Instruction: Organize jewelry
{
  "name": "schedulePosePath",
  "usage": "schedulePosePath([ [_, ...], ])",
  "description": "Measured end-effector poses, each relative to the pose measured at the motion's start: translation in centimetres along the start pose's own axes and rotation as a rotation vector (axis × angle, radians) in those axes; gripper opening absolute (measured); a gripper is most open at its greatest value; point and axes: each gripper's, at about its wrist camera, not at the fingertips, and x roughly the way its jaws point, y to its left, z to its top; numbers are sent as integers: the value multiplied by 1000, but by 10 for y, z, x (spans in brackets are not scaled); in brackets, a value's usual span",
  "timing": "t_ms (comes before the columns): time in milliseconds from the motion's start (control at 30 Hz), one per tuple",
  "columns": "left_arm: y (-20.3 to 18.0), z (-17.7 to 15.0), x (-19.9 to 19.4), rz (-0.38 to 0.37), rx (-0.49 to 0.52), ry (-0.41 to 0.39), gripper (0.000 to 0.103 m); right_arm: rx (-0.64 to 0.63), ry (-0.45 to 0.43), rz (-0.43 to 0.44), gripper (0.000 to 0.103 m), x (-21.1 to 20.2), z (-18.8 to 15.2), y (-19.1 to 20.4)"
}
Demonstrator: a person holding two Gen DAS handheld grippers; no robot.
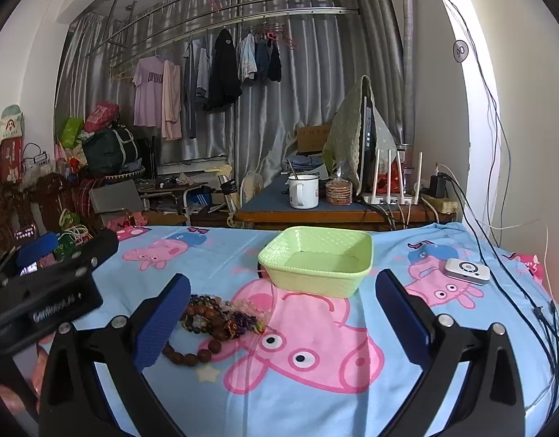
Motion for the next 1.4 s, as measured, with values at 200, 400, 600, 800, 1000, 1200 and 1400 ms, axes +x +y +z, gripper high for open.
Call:
schedulePosePath([
  [200,6,-1,-11,9,-1,-19,97,-10,-25,10,73,-10,8,4],
  [400,8,-3,-16,17,4,-35,97,-15,-21,27,73,-17,12,9],
  [600,13,-3,-17,31,2,-42,97,-18,1,40,73,-15,9,11],
  [800,15,-1,-17,46,2,-52,97,-22,11,47,73,-13,8,14],
  [1000,15,0,-17,58,13,-63,97,-19,13,49,73,-13,8,15],
  [1200,15,0,-17,67,20,-69,97,-19,15,49,73,-13,9,14],
  [1400,17,0,-18,71,23,-76,97,-18,17,51,73,-13,8,15],
])
